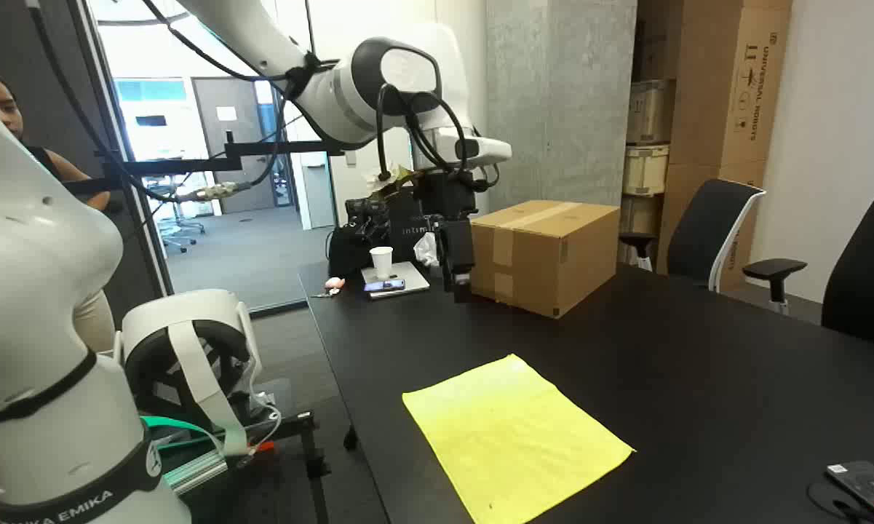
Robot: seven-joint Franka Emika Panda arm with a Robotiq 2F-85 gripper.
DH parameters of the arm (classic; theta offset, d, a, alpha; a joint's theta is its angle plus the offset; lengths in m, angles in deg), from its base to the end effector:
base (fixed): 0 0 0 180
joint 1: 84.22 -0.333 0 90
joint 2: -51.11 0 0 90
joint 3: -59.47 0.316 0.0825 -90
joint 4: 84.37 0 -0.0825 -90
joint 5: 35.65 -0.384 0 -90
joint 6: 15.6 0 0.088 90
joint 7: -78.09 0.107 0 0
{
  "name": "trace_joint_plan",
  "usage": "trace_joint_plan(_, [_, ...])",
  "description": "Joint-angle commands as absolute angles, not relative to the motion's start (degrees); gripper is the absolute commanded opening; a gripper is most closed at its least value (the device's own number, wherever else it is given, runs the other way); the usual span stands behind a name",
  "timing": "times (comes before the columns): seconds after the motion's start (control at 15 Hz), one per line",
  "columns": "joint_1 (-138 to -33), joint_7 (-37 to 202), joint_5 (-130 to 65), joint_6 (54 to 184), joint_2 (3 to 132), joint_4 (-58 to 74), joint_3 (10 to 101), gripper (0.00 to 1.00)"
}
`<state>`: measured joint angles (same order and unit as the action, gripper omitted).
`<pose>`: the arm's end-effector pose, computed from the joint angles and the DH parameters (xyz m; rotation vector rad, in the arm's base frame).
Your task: Fold the yellow towel
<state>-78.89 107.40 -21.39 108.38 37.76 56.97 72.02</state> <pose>0.4397 0.0454 0.3743 2.8570 -0.3524 0.0046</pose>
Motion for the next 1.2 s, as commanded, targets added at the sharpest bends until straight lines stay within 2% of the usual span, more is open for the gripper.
trace_joint_plan(0.0, [-80.77, 107.74, -20.92, 108.18, 37.85, 56.70, 70.17, 1.00])
trace_joint_plan(0.27, [-80.62, 107.20, -19.68, 110.70, 39.84, 57.44, 69.00, 1.00])
trace_joint_plan(0.47, [-79.90, 106.14, -17.70, 117.27, 45.78, 59.47, 67.03, 1.00])
trace_joint_plan(0.87, [-80.18, 99.56, -18.04, 141.47, 67.61, 60.44, 59.63, 1.00])
trace_joint_plan(1.13, [-83.01, 96.57, -20.35, 150.68, 82.11, 55.38, 55.19, 1.00])
